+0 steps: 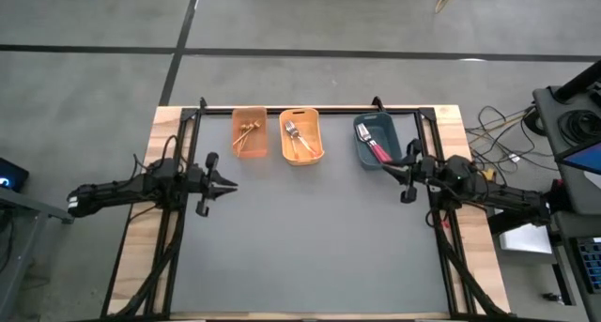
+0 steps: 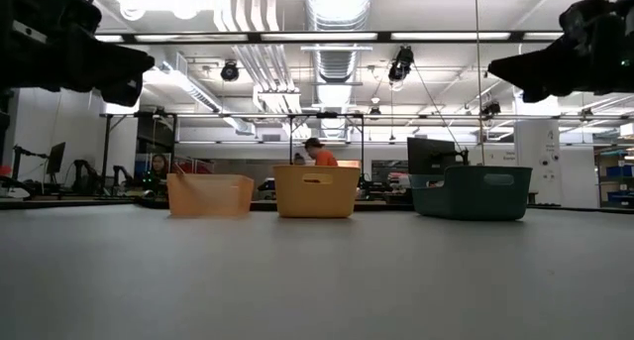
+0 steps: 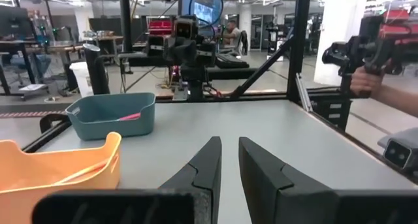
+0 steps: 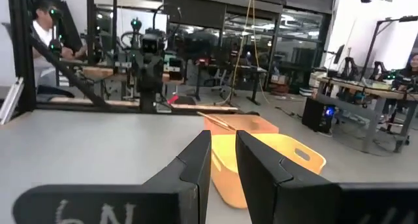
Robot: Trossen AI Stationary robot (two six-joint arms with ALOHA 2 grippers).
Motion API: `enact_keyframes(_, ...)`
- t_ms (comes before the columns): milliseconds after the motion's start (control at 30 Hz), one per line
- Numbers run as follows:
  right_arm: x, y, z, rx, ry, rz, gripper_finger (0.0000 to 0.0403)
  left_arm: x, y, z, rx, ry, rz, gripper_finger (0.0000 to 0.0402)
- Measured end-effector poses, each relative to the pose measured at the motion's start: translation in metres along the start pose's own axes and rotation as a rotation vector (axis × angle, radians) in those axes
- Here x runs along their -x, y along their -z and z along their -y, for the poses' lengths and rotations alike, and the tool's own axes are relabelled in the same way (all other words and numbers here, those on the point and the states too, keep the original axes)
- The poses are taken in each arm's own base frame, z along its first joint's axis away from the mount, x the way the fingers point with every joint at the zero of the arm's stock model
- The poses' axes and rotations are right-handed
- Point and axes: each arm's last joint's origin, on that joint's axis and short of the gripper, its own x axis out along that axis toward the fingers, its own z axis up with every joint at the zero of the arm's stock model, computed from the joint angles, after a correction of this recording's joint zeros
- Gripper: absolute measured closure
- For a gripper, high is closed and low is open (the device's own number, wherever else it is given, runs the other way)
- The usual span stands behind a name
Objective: Sort silverware by color (type)
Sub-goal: Return to Home Position
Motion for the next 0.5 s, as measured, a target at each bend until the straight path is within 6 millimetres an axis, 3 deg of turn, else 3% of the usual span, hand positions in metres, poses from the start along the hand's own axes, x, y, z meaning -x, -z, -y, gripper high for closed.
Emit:
enact_keyframes(333, 0.0004, 0.0023, -0.0020, -0.020, -0.062, -0.018, 0.0339, -0.0003, 0.0017, -0.0001, 0.084, -0.004, -0.030, 0.0365)
enact_keyframes(500, 0.0003, 0.0045, -0.0029, -0.122, -0.083, -0.043, 0.0339, -0.0014, 0.0034, -0.0022, 0.027, -0.065, -0.054, 0.0365)
